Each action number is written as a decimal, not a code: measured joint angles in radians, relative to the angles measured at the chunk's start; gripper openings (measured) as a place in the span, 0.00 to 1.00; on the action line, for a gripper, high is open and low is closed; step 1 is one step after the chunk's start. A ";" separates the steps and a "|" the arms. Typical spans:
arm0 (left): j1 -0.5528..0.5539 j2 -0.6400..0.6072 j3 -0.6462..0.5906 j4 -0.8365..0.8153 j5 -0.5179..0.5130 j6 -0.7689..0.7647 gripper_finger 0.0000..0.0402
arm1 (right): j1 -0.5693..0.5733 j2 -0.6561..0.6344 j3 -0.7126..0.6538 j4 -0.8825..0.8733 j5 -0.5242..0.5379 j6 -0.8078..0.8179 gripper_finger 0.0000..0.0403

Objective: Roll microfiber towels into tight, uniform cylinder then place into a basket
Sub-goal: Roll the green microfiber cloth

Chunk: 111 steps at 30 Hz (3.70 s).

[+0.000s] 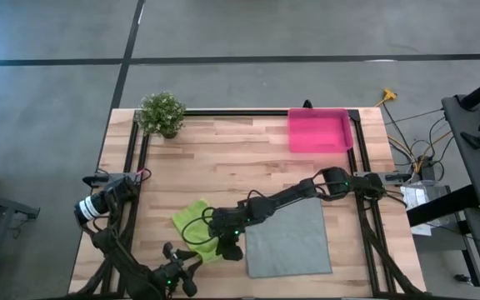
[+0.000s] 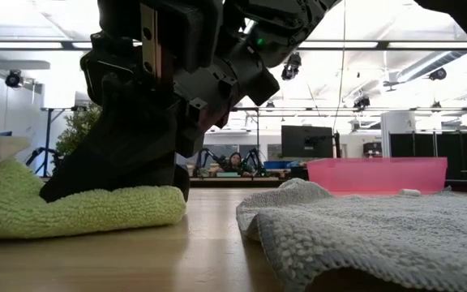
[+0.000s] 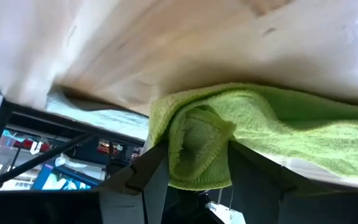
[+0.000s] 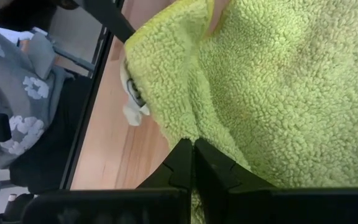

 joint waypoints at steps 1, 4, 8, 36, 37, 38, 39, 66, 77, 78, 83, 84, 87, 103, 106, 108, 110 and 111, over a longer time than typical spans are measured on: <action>0.002 -0.002 0.000 0.001 0.000 0.009 0.37 | 0.000 0.000 0.000 0.000 0.000 0.000 0.02; 0.010 -0.002 -0.001 0.002 0.009 0.014 0.37 | 0.001 0.000 0.000 0.002 0.000 0.002 0.02; 0.023 -0.002 -0.012 0.001 0.014 0.013 0.37 | 0.001 0.000 0.000 0.002 0.000 0.003 0.02; 0.012 -0.009 0.102 0.080 0.040 -1.198 0.00 | 0.011 0.000 -0.002 0.011 0.066 -0.036 0.02; 0.011 -0.011 0.115 0.081 0.053 -1.303 0.00 | 0.011 0.000 -0.002 0.012 0.079 -0.037 0.02; 0.010 -0.011 0.124 0.083 0.066 -1.411 0.00 | 0.012 0.000 -0.002 0.013 0.091 -0.039 0.02; 0.010 -0.013 0.129 0.084 0.079 -1.531 0.00 | 0.012 0.000 -0.002 0.014 0.103 -0.039 0.02; -0.003 0.031 0.081 0.392 0.067 -1.272 0.00 | 0.010 0.001 -0.002 0.026 0.205 -0.151 0.02; 0.087 0.024 0.143 0.158 0.060 -1.155 0.01 | 0.007 0.001 0.000 0.014 0.171 0.012 0.02; 0.086 0.024 0.140 0.123 0.061 -1.189 0.02 | 0.006 0.000 0.000 0.013 0.151 0.015 0.02; 0.086 0.024 0.103 0.025 0.064 -1.331 0.10 | 0.005 -0.001 0.000 0.018 0.108 0.021 0.02; 0.087 0.024 0.089 0.021 0.065 -1.350 0.11 | 0.005 -0.001 0.000 0.018 0.106 0.021 0.02; 0.095 0.024 0.038 0.017 0.077 -1.421 0.15 | 0.005 -0.001 0.000 0.018 0.103 0.022 0.02; 0.089 0.036 -0.058 0.140 0.139 -2.056 0.16 | 0.006 -0.001 -0.002 -0.004 0.076 -0.052 0.02; 0.086 0.056 -0.053 0.227 0.142 -2.005 0.16 | 0.005 -0.001 -0.002 -0.004 0.076 -0.066 0.02; 0.086 0.069 -0.052 0.264 0.142 -1.999 0.16 | 0.002 -0.001 -0.002 -0.003 0.074 -0.067 0.02; 0.086 0.084 -0.053 0.289 0.141 -1.998 0.16 | 0.000 -0.001 -0.002 -0.003 0.076 -0.068 0.02; 0.085 0.091 -0.053 0.299 0.140 -1.999 0.16 | -0.001 -0.001 -0.002 -0.003 0.080 -0.069 0.02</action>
